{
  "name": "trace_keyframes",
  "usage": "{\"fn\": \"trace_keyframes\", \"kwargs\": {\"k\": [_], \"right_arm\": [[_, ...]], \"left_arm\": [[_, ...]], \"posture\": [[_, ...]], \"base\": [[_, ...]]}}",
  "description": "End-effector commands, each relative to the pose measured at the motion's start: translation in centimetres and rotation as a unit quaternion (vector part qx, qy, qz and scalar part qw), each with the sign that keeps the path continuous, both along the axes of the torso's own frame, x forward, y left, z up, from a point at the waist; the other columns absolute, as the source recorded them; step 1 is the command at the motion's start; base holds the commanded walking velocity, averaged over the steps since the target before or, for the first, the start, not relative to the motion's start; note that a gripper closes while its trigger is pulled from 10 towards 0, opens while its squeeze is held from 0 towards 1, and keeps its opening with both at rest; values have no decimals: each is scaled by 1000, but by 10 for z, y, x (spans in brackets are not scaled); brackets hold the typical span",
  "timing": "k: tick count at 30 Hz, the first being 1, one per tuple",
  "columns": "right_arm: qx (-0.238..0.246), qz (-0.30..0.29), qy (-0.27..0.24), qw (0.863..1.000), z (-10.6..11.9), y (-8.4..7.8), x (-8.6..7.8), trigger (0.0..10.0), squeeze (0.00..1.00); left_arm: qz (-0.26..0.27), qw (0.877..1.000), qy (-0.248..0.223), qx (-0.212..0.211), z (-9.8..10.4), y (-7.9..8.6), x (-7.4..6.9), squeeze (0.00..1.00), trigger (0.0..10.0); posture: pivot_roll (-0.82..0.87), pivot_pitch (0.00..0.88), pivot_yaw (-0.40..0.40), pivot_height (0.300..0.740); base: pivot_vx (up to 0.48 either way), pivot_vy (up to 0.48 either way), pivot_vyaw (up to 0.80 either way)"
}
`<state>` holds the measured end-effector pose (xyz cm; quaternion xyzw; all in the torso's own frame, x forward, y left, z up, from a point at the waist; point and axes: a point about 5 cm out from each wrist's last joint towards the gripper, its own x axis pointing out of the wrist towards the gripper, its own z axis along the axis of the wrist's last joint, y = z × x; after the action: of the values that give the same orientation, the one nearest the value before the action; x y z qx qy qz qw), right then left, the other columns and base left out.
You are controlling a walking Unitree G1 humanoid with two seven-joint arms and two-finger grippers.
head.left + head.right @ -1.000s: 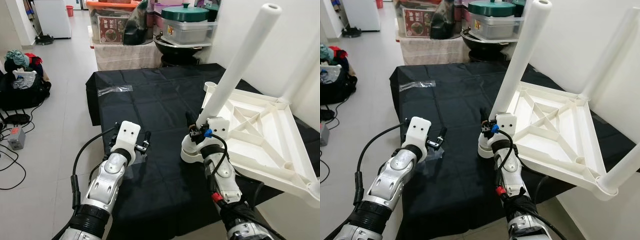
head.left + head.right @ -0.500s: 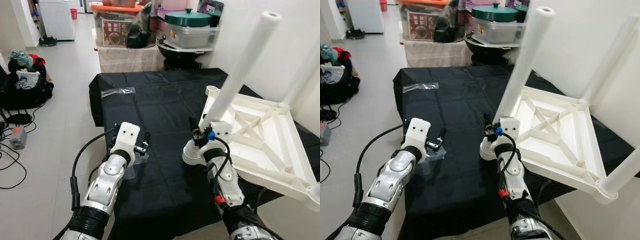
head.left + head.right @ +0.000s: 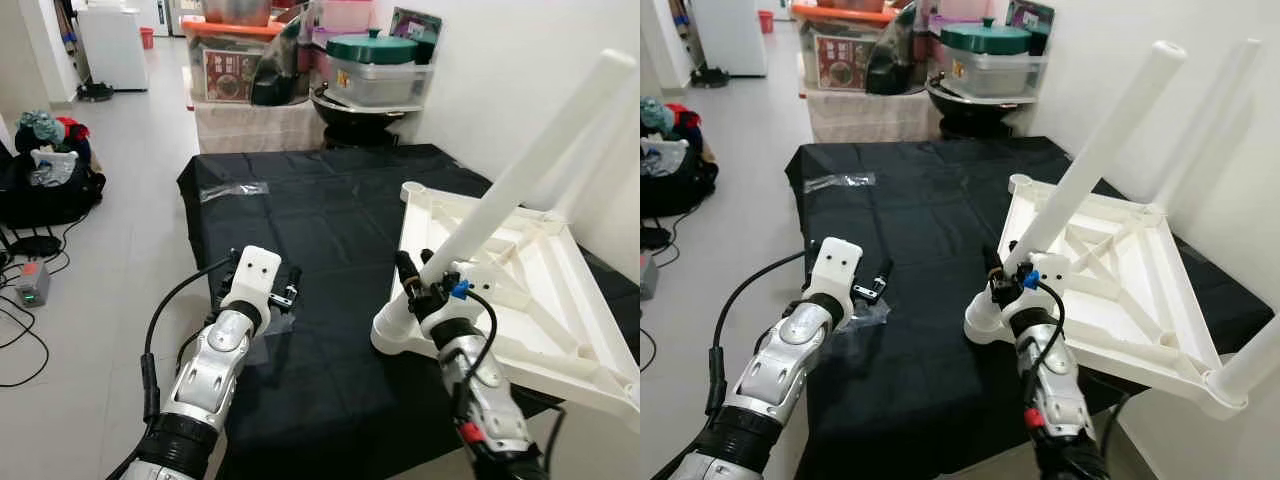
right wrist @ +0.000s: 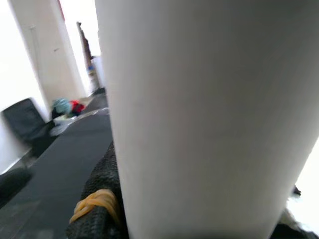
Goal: Building children table
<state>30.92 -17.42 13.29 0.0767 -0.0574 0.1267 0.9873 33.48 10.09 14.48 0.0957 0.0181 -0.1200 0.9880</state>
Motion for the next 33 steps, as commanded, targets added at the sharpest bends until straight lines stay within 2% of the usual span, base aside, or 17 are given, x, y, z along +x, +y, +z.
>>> {"fn": "trace_keyframes", "kwargs": {"k": [1, 4, 7, 8, 11, 16, 23, 26, 33], "right_arm": [[-20, 40, 127, 991, -48, 5, -16, 0, 0], [-37, 66, 133, 988, -48, 3, -23, 0, 0], [-80, 152, 176, 969, -57, -5, -55, 0, 0], [-80, 152, 176, 969, -57, -5, -55, 0, 0], [-80, 193, 203, 957, -60, -7, -74, 0, 0], [-72, 230, 221, 945, -59, -3, -88, 0, 0], [-71, 243, 222, 942, -59, 1, -92, 0, 0], [-88, 210, 214, 950, -57, -8, -84, 0, 0], [-102, 196, 205, 953, -52, -12, -78, 0, 0]], "left_arm": [[-3, 1000, 16, 3, -7, -1, -1, 0, 10000], [-2, 1000, 17, 5, -8, 0, -1, 0, 10000], [-4, 1000, 22, 10, -10, 1, -1, 0, 10000], [-4, 1000, 22, 10, -10, 1, -1, 0, 10000], [-8, 1000, 25, 12, -12, -1, -2, 0, 10000], [-11, 999, 27, 13, -13, -2, -2, 0, 10000], [-13, 999, 29, 14, -13, -3, -2, 0, 10000], [-11, 1000, 27, 7, -12, -2, -1, 0, 10000], [-7, 1000, 23, 4, -10, -1, 0, 0, 10000]], "posture": [[47, 0, -74, 740], [45, 0, -72, 740], [32, 0, -66, 740], [32, 0, -66, 740], [28, 0, -63, 740], [22, 0, -58, 740], [22, 0, -57, 740], [25, 0, -58, 740], [30, 0, -61, 740]], "base": [[0, 0, 0], [0, 0, 0], [0, 0, 0], [0, 0, 0], [0, 0, 0], [0, 0, 0], [0, 0, 0], [0, 0, 0], [0, 0, 0]]}}
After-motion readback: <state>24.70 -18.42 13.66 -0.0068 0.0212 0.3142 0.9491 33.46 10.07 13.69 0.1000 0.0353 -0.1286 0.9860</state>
